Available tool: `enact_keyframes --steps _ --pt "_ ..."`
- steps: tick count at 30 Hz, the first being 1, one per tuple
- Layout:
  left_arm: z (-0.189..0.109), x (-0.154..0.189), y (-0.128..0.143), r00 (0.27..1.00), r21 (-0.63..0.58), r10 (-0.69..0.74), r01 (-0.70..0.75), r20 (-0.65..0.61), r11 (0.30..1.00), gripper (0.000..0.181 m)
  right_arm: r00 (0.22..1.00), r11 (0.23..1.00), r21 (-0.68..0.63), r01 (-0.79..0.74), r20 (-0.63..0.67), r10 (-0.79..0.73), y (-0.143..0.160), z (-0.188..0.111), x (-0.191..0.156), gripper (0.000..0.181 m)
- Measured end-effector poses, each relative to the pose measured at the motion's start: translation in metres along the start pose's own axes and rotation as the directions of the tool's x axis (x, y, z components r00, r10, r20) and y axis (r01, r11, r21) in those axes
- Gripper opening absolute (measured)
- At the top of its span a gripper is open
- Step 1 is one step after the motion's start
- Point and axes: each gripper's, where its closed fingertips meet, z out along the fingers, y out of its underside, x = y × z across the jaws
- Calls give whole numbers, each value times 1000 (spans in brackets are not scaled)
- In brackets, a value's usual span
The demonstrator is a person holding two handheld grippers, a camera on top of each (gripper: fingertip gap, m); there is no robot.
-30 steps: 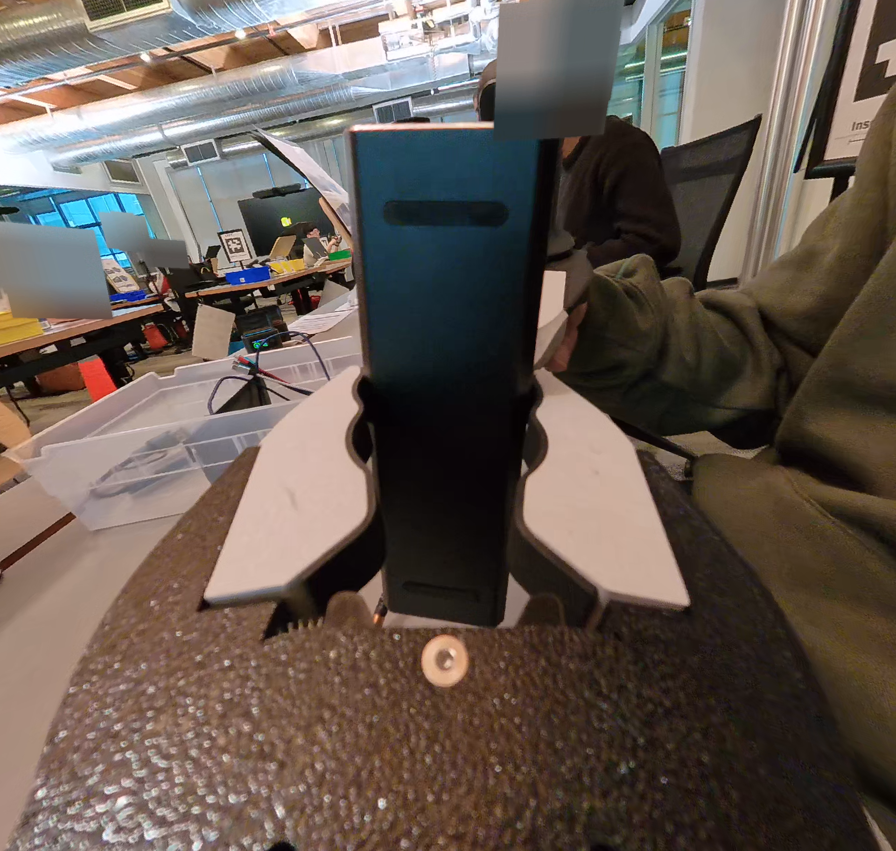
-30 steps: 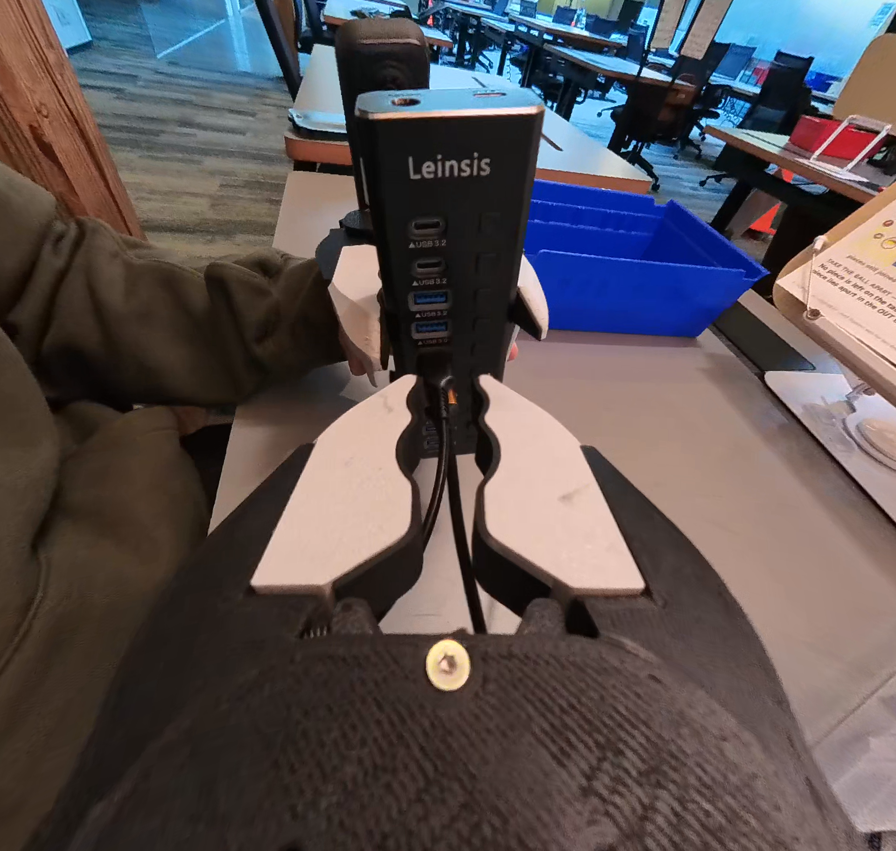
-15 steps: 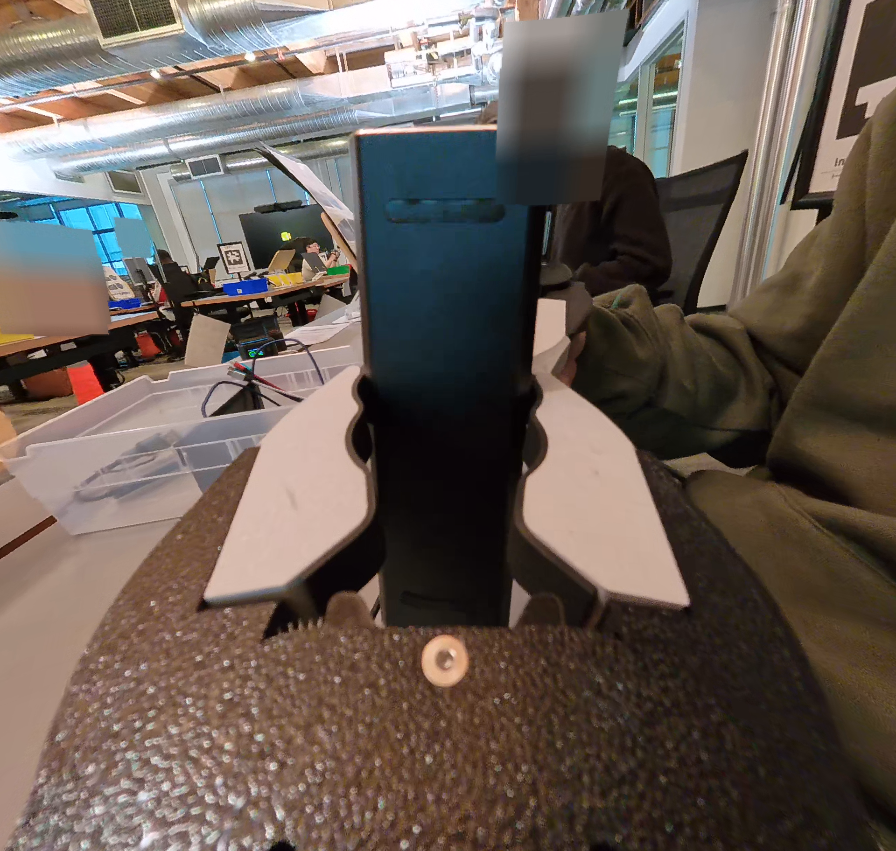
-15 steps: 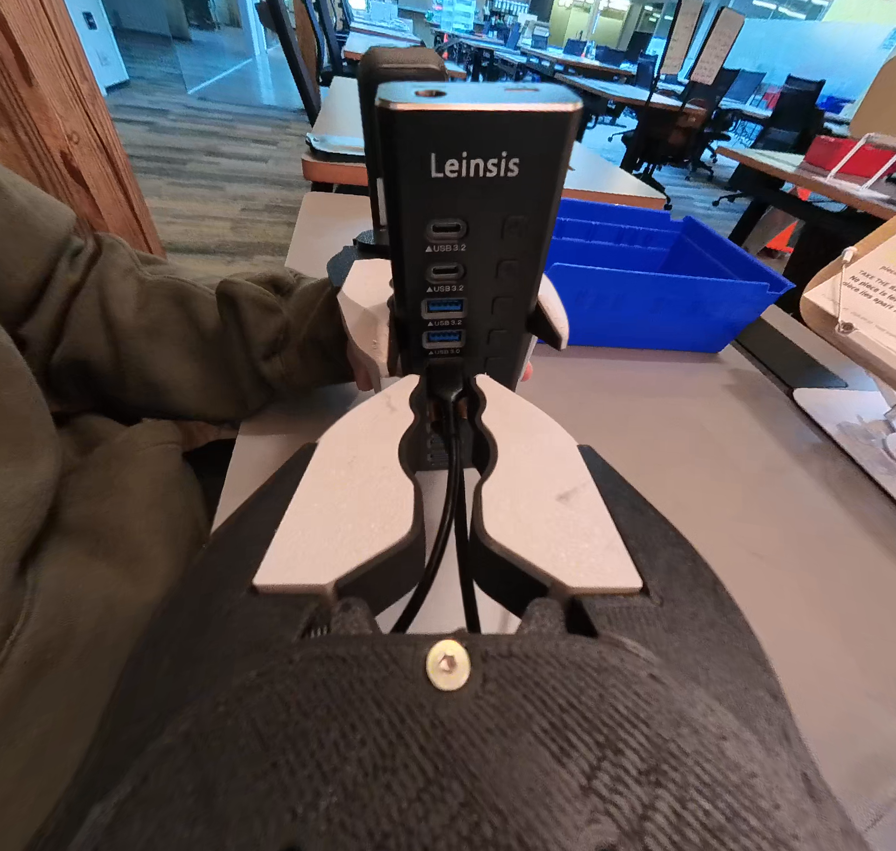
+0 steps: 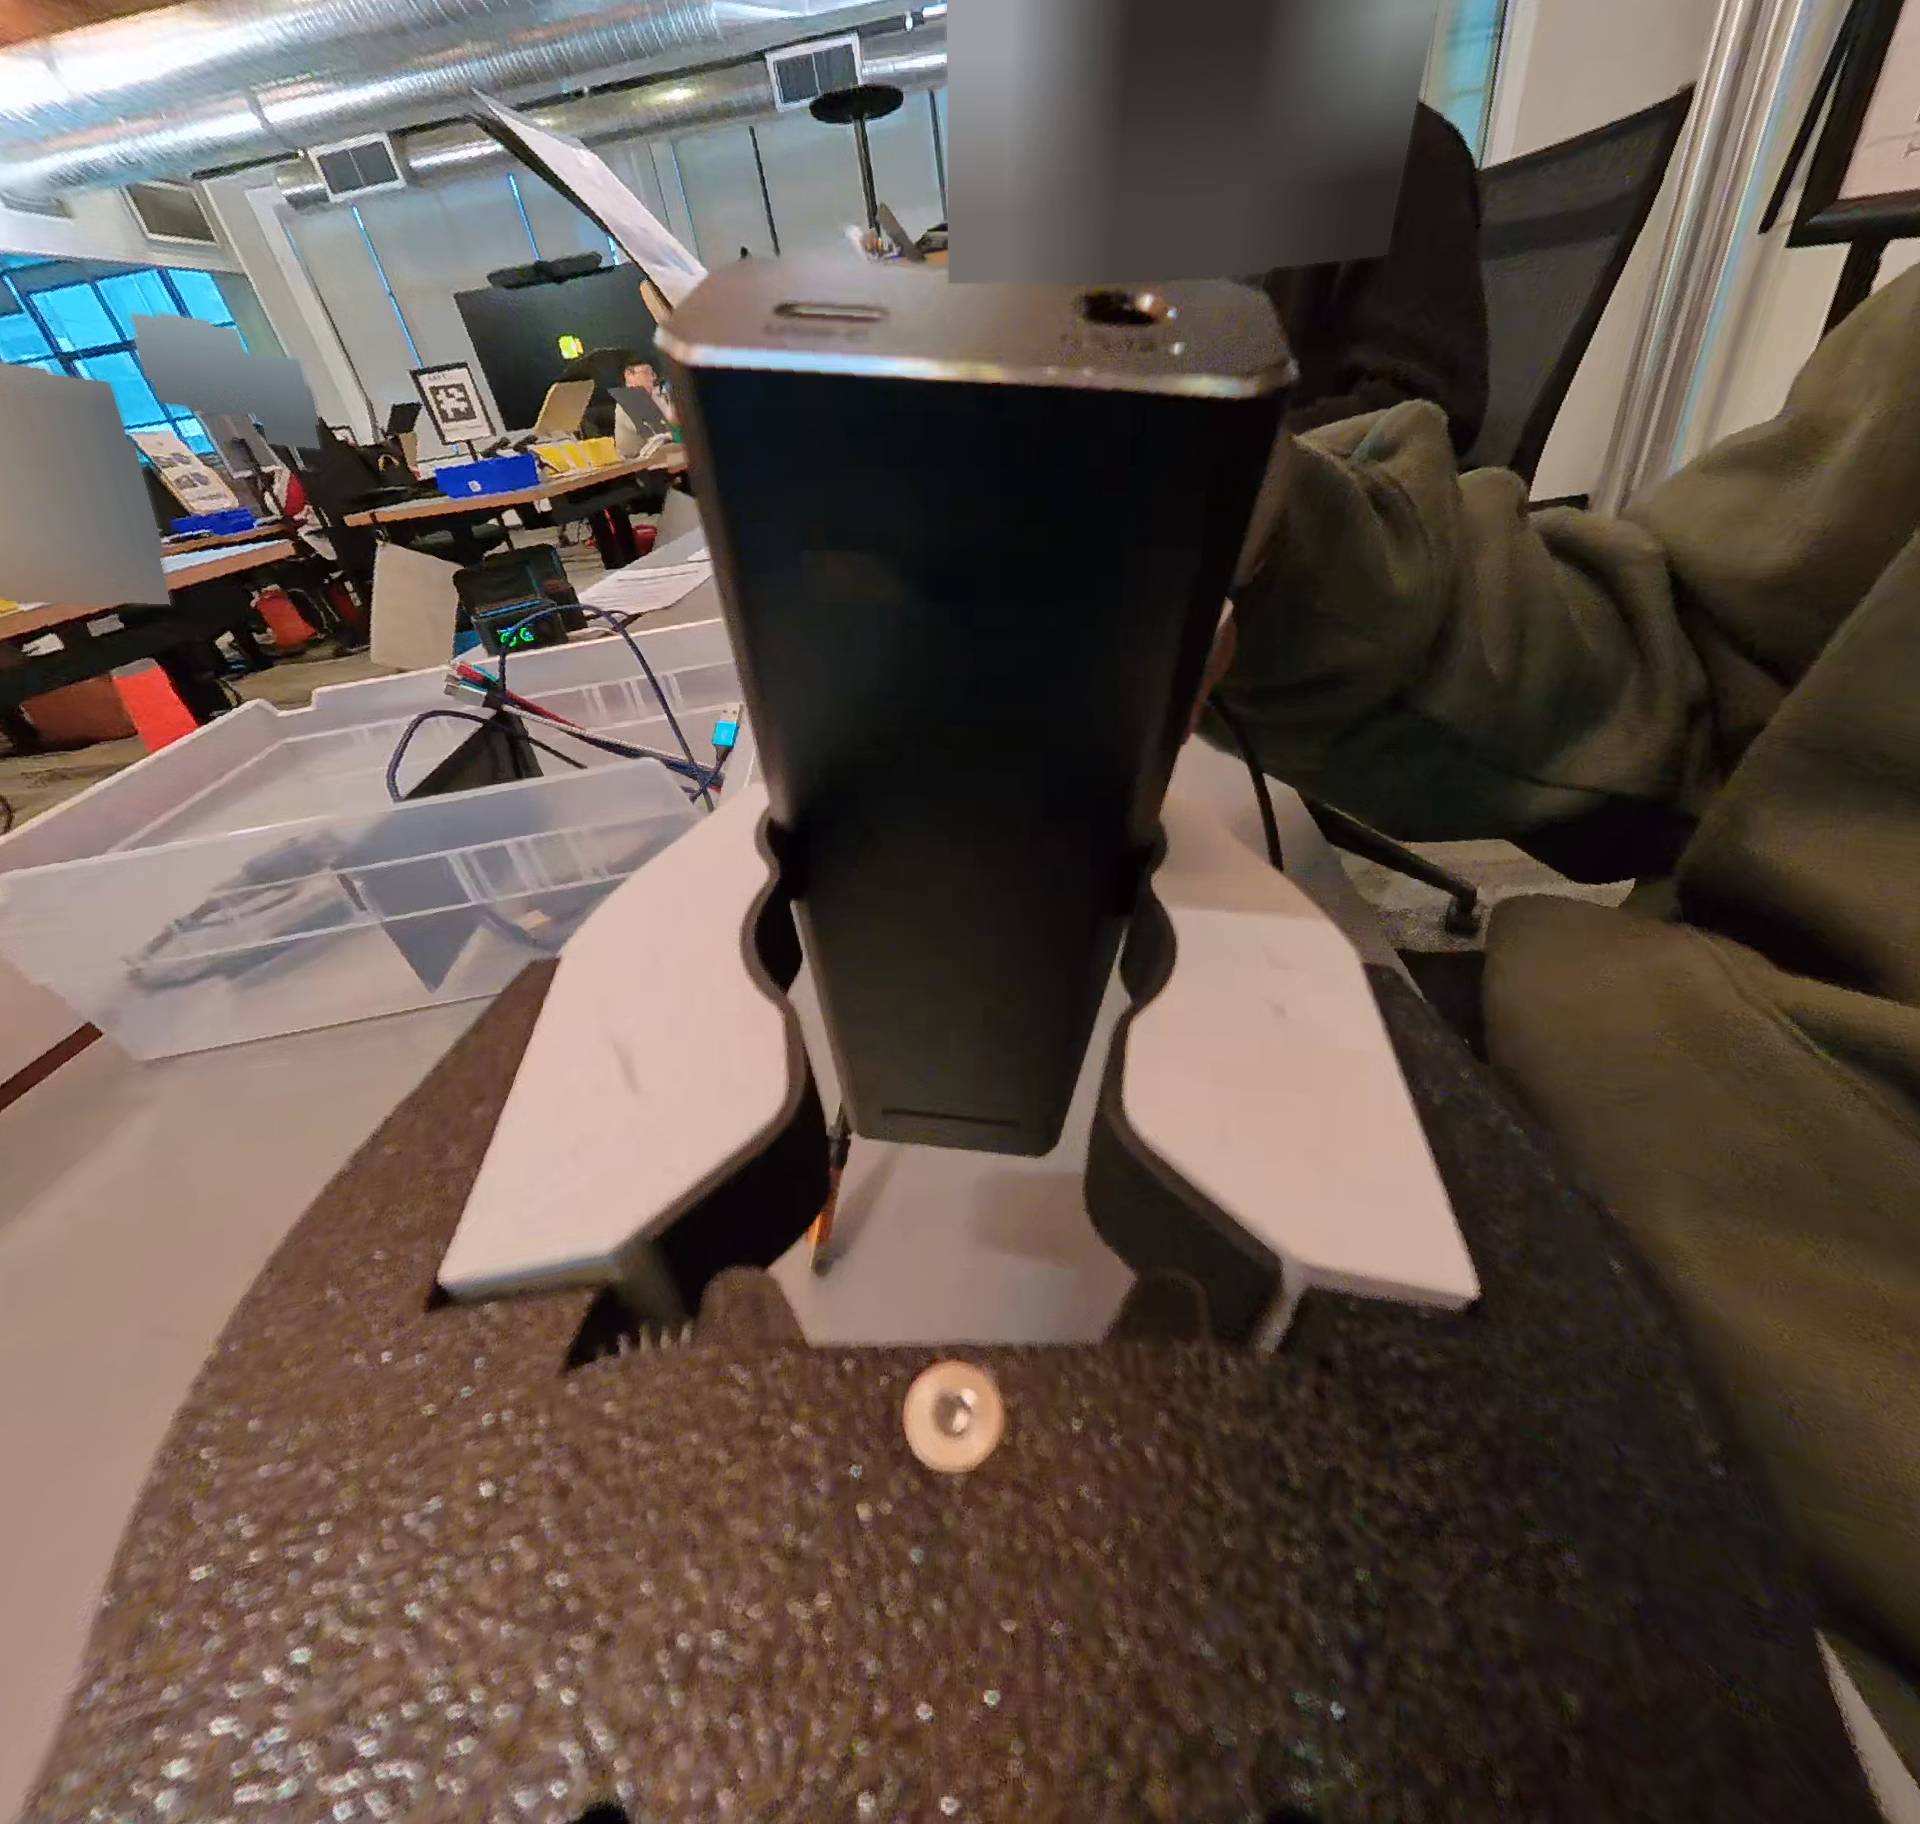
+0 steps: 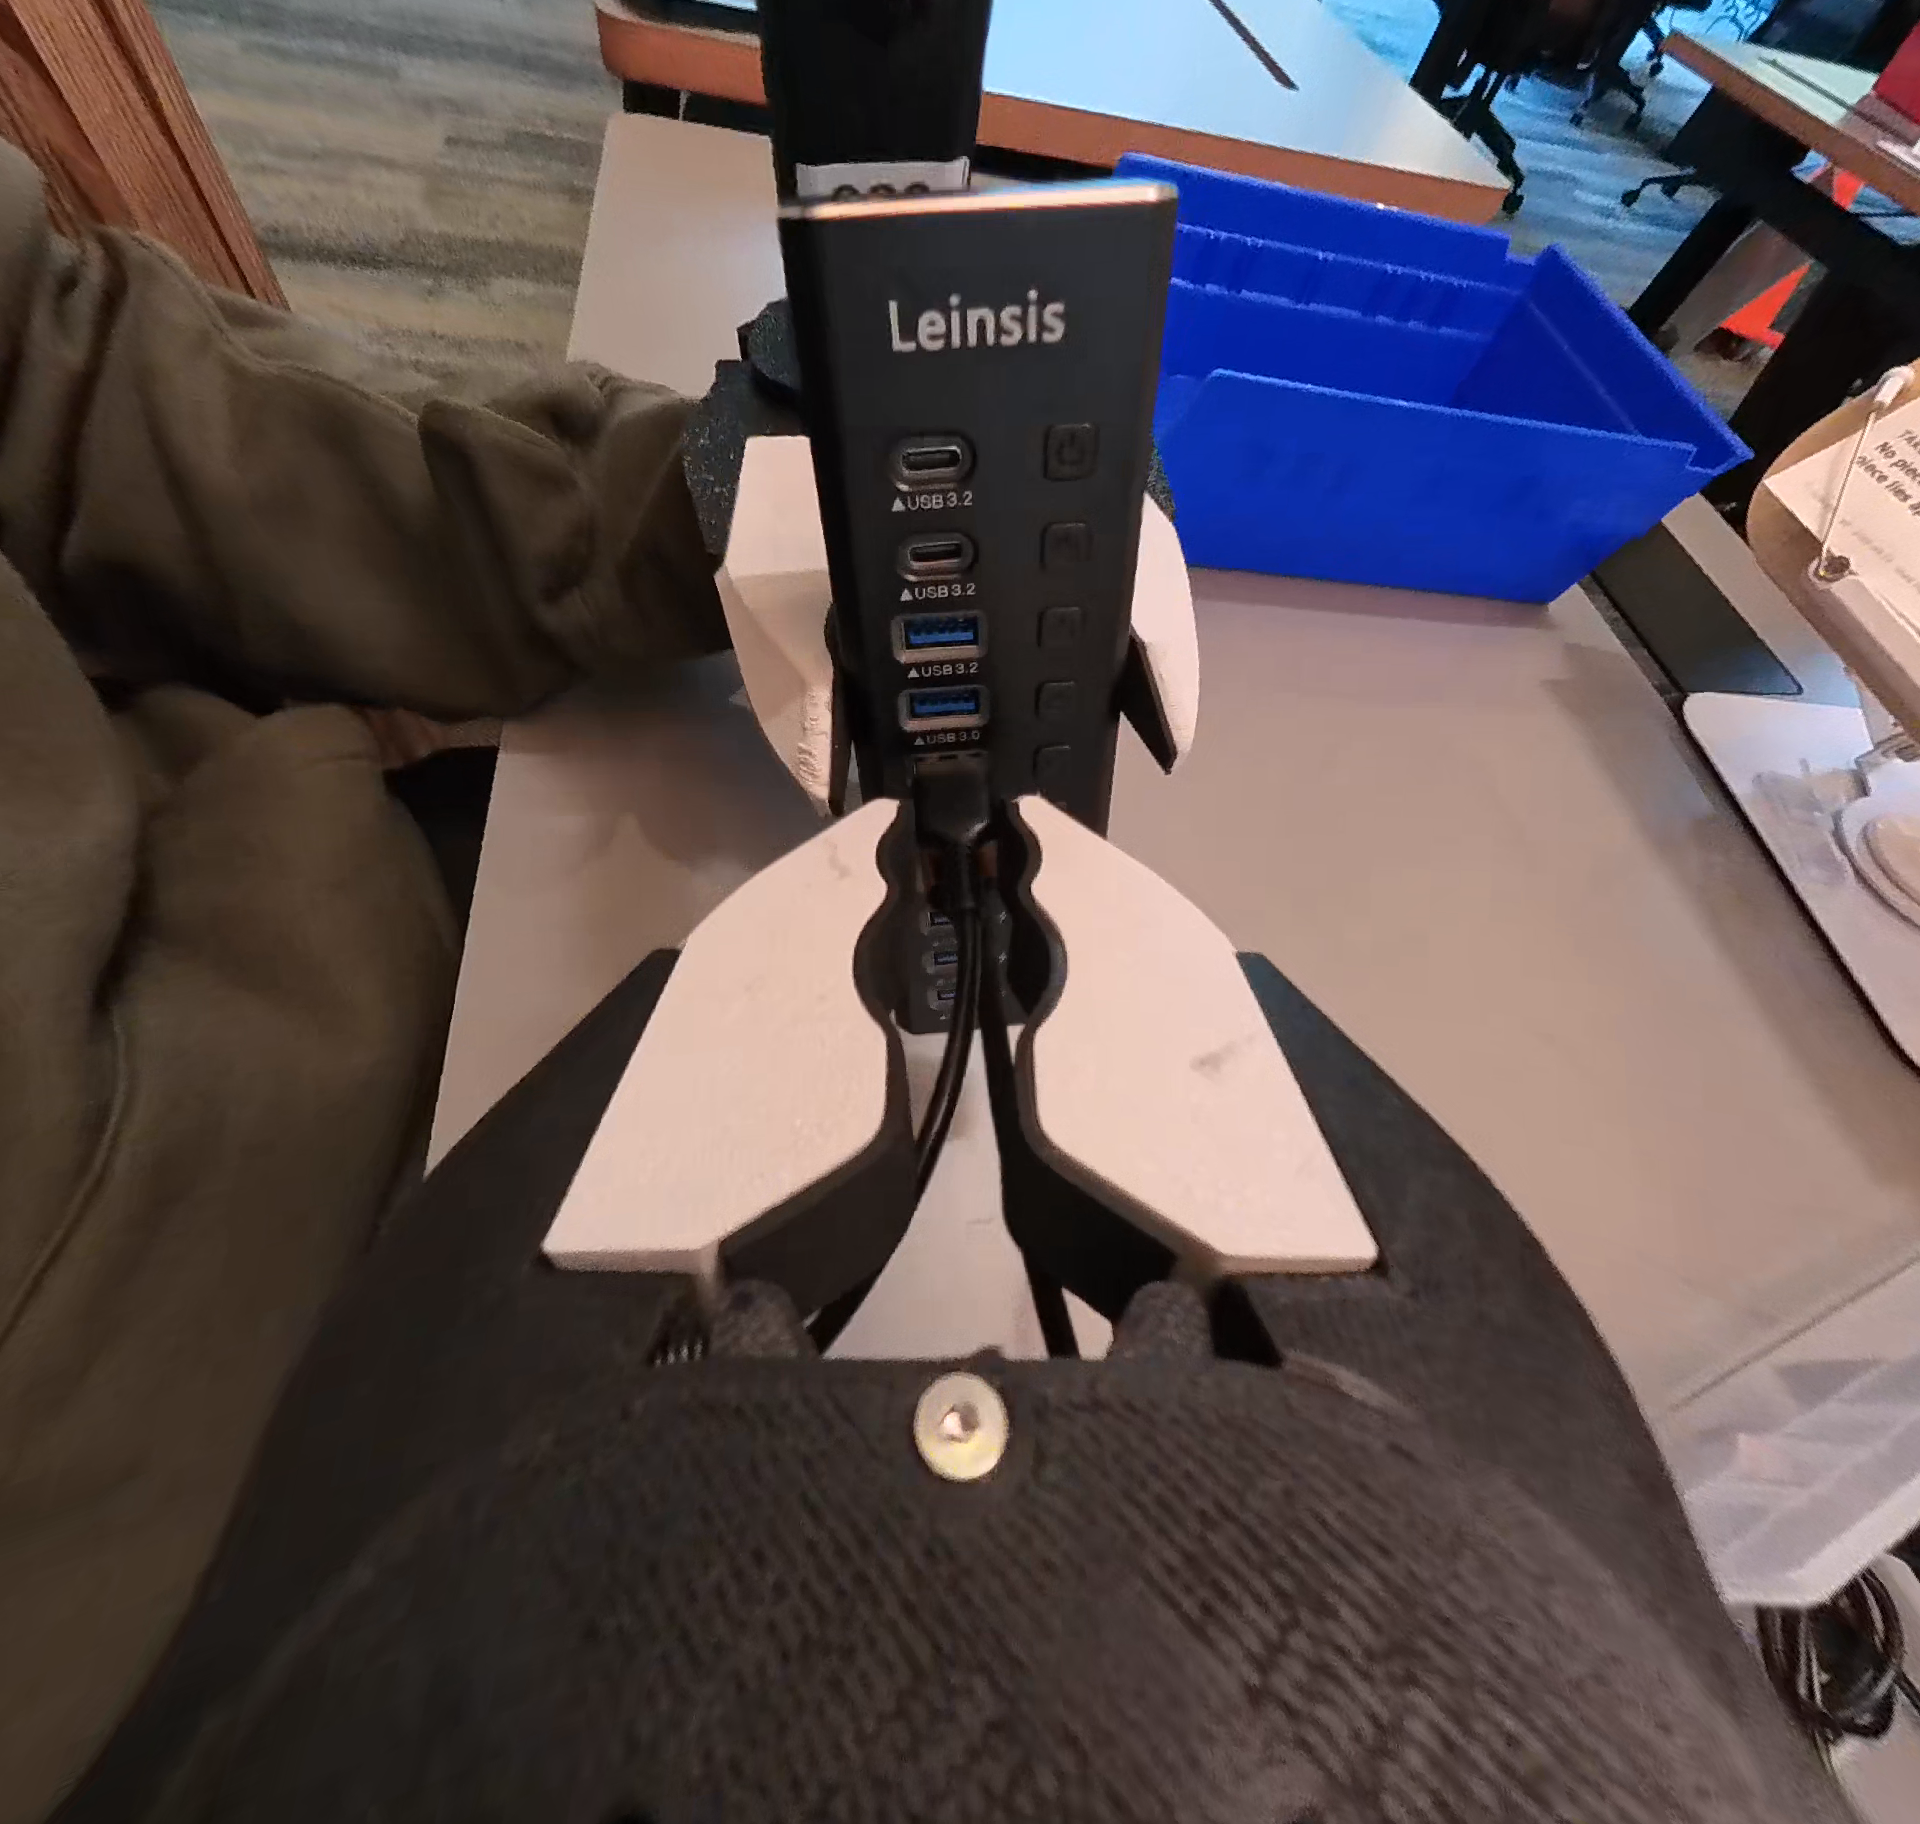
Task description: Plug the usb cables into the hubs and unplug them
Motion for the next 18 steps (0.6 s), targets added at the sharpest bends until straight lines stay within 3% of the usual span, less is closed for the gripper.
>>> enact_keyframes --steps 2,4,7,9,11,15,18 --pt "-3 -3 2 1000 -24 10 -9 18 1000 60 996 997 -75 12 -91 -18 9 -11 13 15" --pt "-30 -23 1 995 2 -16 16 102 1000 60 919 975 -220 -11 -386 -77 31 -66 65 15" --pt "-70 -47 -12 976 58 -39 27 214 998 60 888 975 188 -115 -422 186 1 -130 84 15" --pt "-75 -49 -20 971 54 -24 12 236 998 60 789 981 174 -83 -590 171 16 -159 110 15" --pt "-72 -47 -23 971 23 9 -15 239 1000 60 731 990 123 -65 -670 132 30 -171 125 15" --pt "-68 -41 -31 973 13 41 -45 226 999 60 513 993 72 92 -859 15 17 -217 157 15" --pt "-71 -41 -35 973 45 30 -42 227 998 60 523 985 58 164 -852 -37 -7 -226 183 15"
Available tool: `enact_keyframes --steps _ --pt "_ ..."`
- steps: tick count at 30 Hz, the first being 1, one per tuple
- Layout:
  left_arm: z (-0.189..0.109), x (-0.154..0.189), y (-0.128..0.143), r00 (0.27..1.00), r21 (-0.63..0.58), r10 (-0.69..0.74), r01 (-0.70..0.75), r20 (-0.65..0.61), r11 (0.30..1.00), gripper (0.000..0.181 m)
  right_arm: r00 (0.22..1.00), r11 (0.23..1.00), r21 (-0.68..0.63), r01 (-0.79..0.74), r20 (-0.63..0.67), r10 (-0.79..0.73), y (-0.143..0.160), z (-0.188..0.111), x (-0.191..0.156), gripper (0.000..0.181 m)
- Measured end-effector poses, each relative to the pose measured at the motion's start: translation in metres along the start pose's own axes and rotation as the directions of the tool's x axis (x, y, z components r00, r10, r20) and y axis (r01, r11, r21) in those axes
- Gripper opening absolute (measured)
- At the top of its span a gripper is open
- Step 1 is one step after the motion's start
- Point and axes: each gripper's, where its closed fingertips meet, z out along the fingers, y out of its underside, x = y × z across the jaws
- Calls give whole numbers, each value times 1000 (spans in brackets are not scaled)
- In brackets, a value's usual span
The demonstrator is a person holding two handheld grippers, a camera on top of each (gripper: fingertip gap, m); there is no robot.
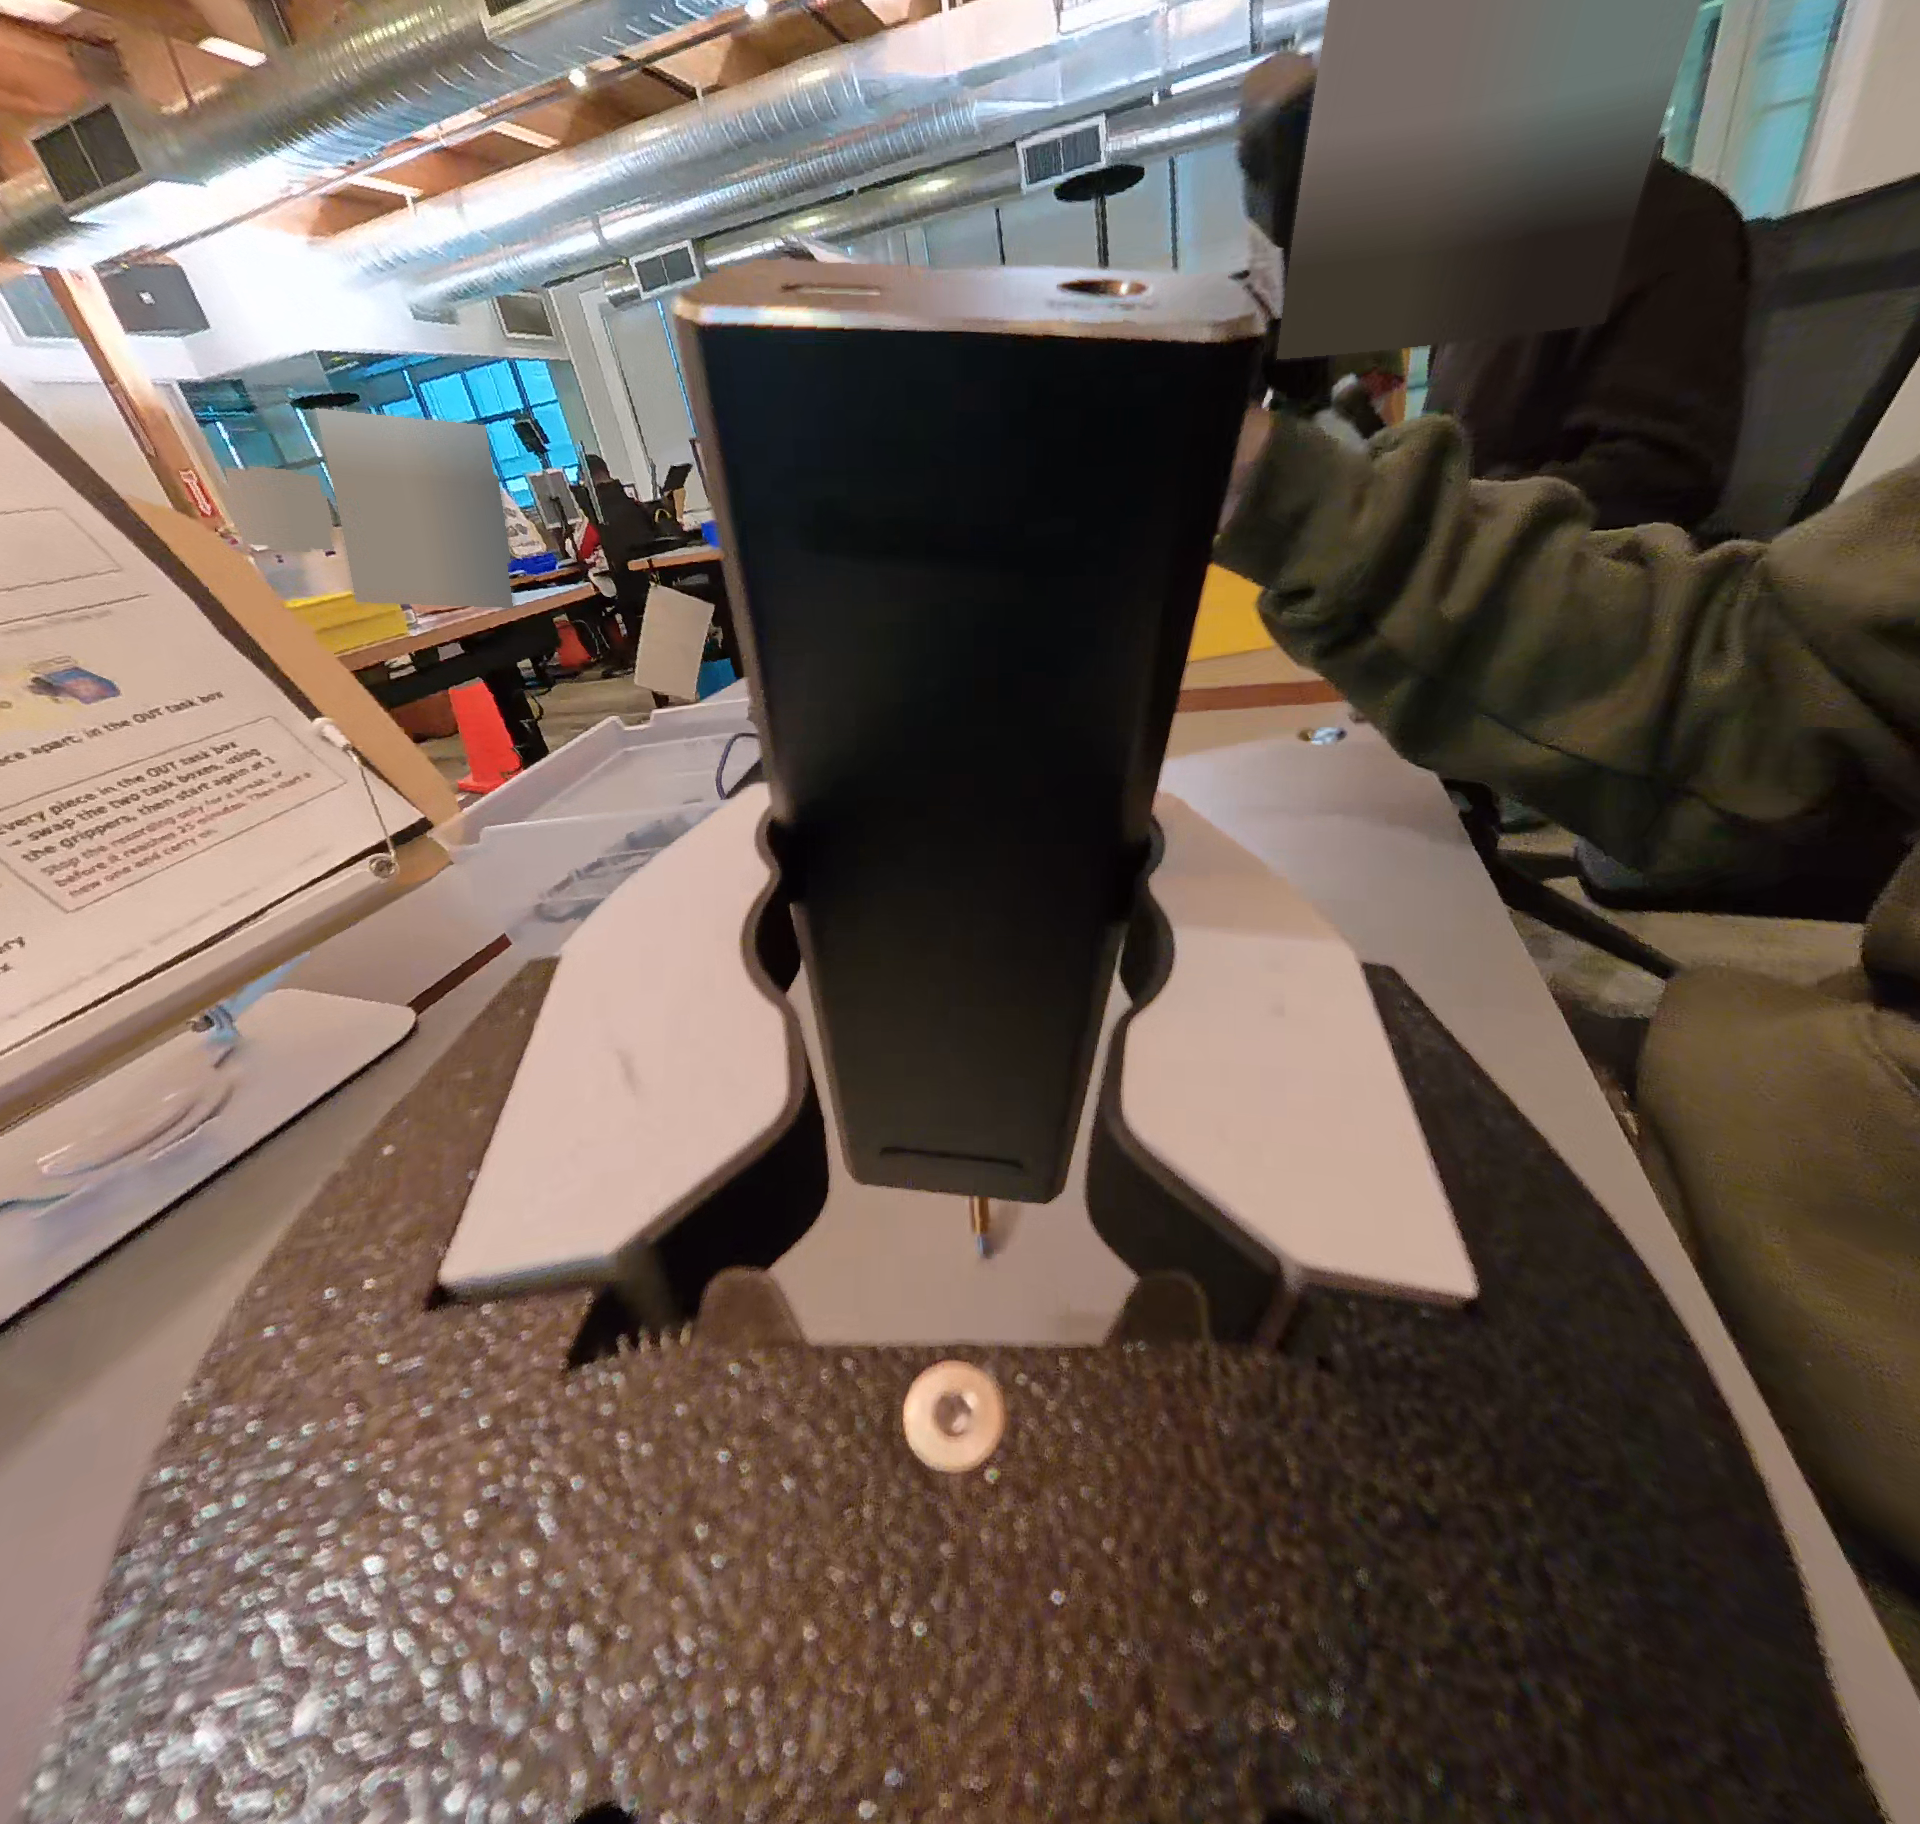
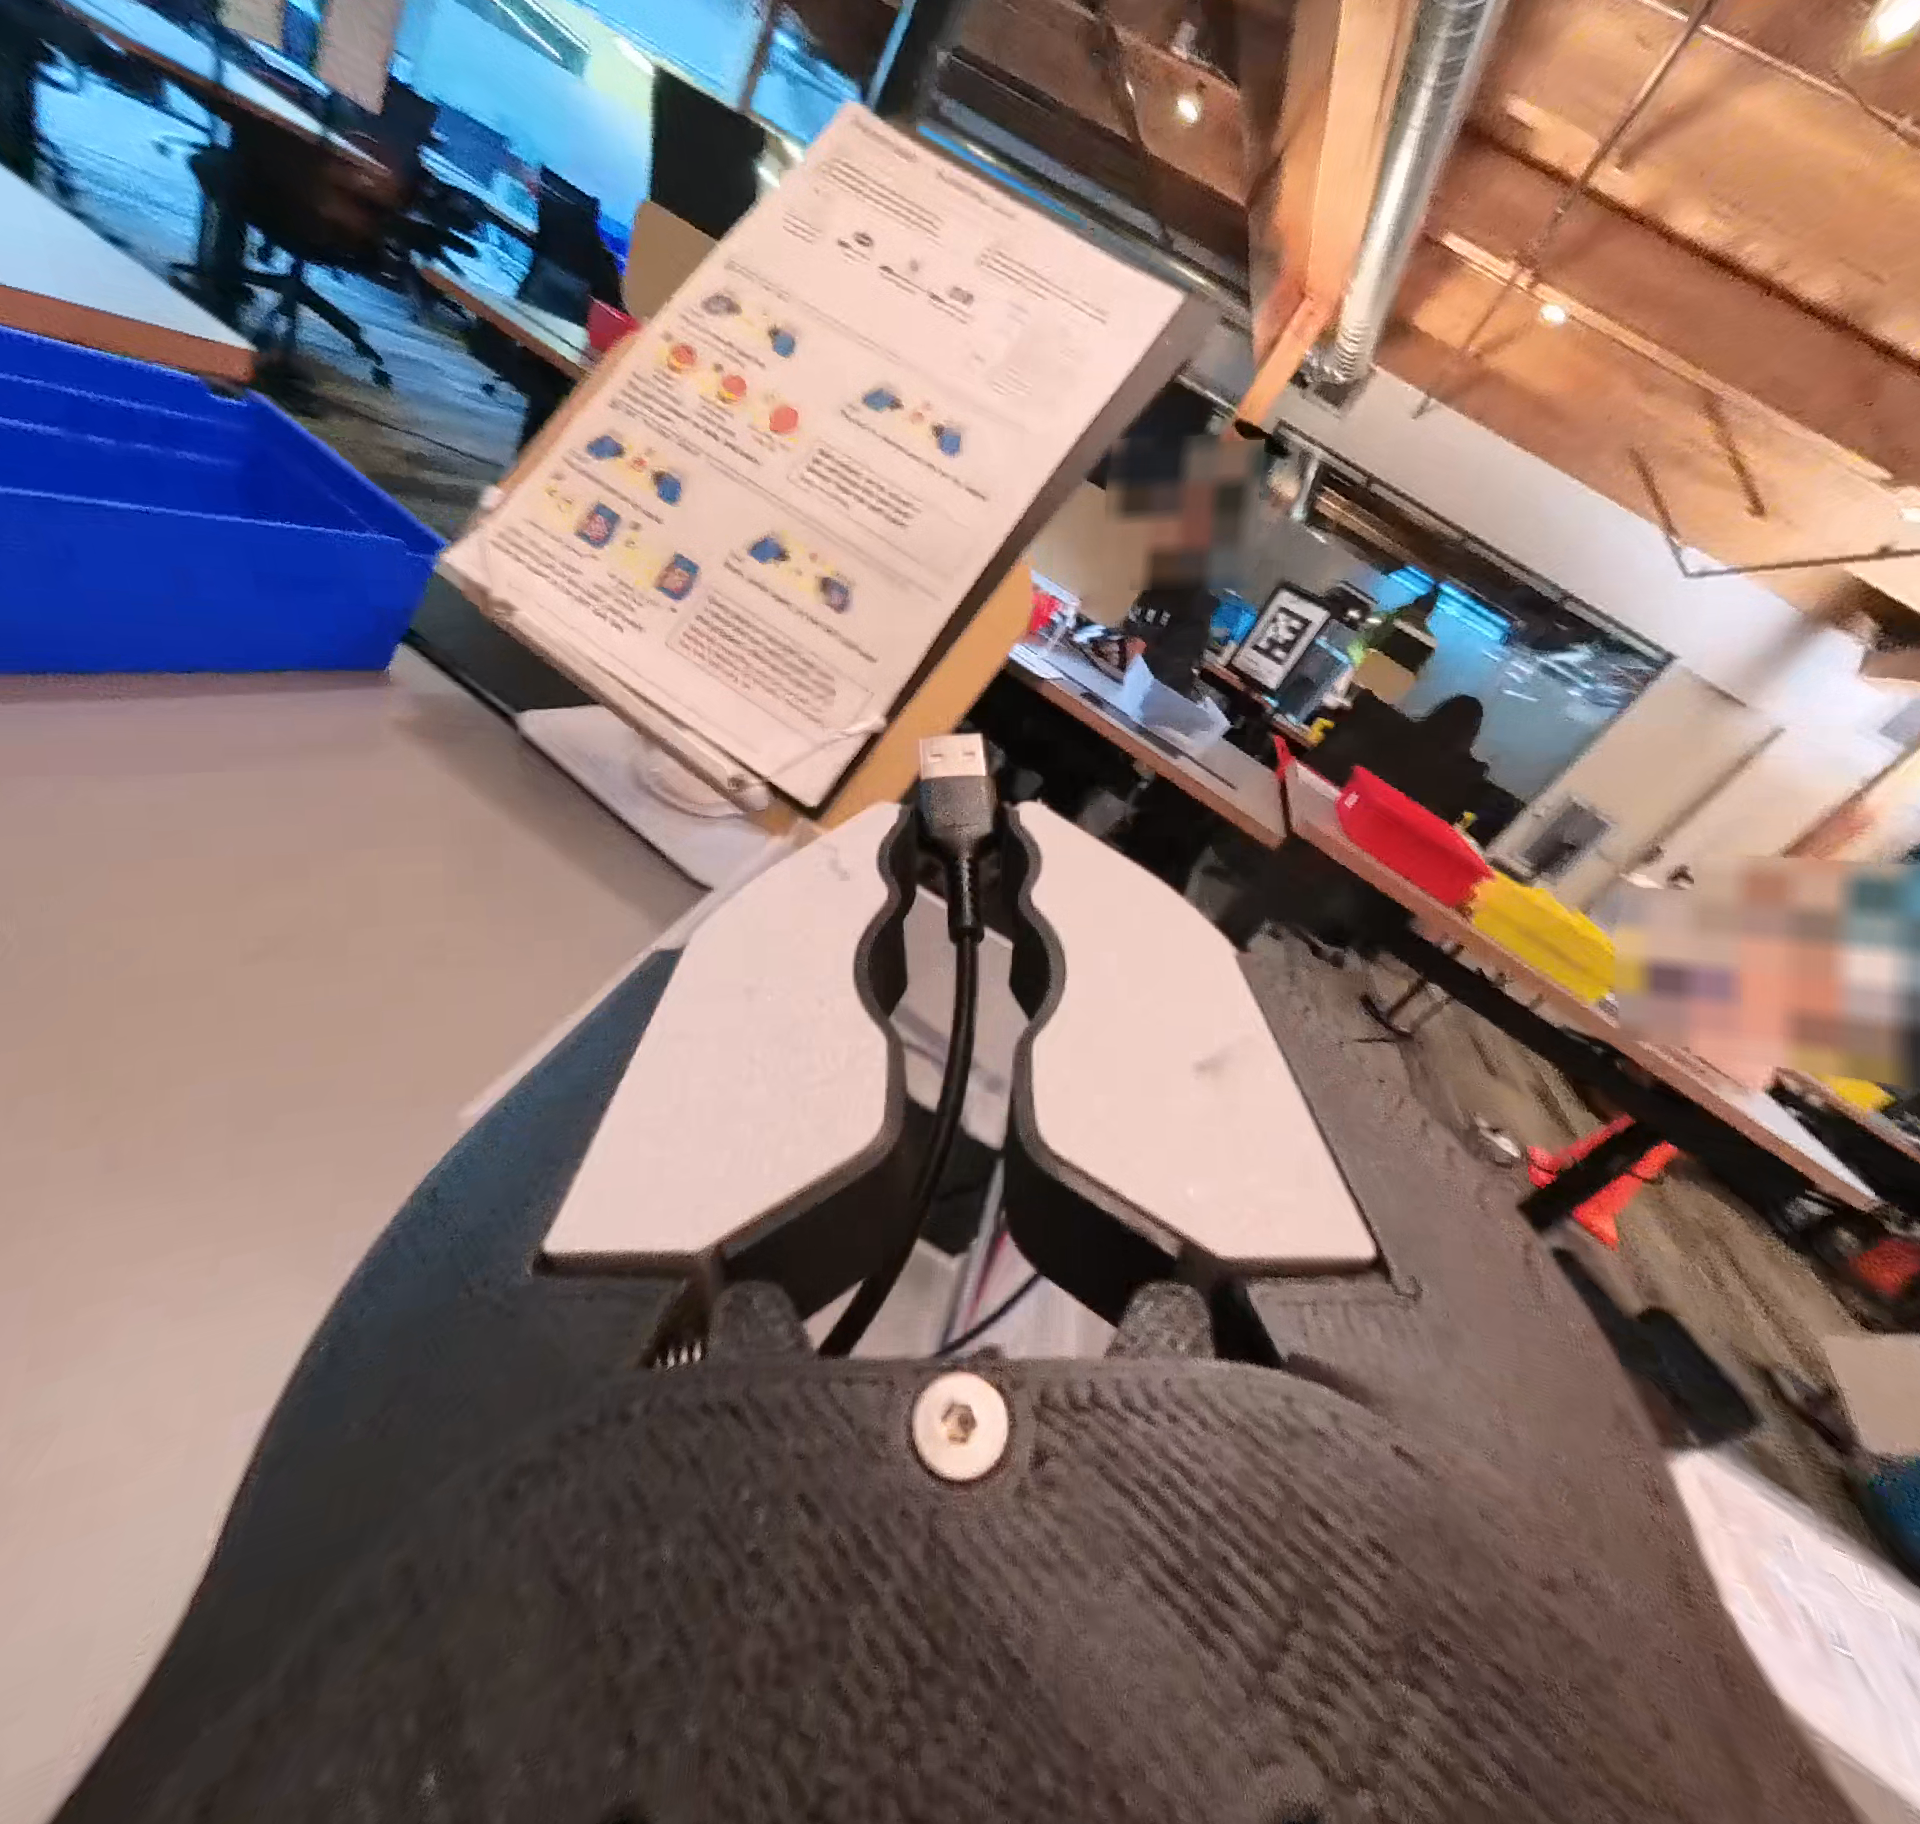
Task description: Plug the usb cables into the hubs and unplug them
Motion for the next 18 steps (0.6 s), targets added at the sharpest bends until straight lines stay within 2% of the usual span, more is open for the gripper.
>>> enact_keyframes --steps 2,5,7,9,10,12,14,16,18 --pt "0 -1 -1 1000 25 -21 21 1 999 60 995 996 -40 79 -52 -81 5 23 22 15" --pt "3 -1 1 1000 26 -31 31 0 999 60 994 994 -22 111 -18 -111 23 58 26 15" --pt "4 0 2 1000 16 -28 28 -2 999 60 991 993 -19 115 76 -113 50 79 7 15" --pt "3 1 1 1000 18 -29 30 -8 999 60 975 993 -71 97 209 -80 89 92 -21 15" --pt "3 1 0 1000 23 -29 29 -8 999 60 954 992 -96 80 295 -49 106 94 -37 15" --pt "0 0 0 999 26 -31 31 -5 999 60 932 990 -130 58 362 -7 128 93 -51 15" --pt "-2 -2 -1 999 33 -36 36 -2 999 60 910 956 -278 94 414 31 160 87 -55 15" --pt "-3 -3 0 999 39 -46 46 -3 998 60 935 873 -463 154 353 22 189 79 -36 29" --pt "-2 -4 1 999 41 -51 51 0 998 60 955 811 -560 167 298 9 197 68 -18 39"
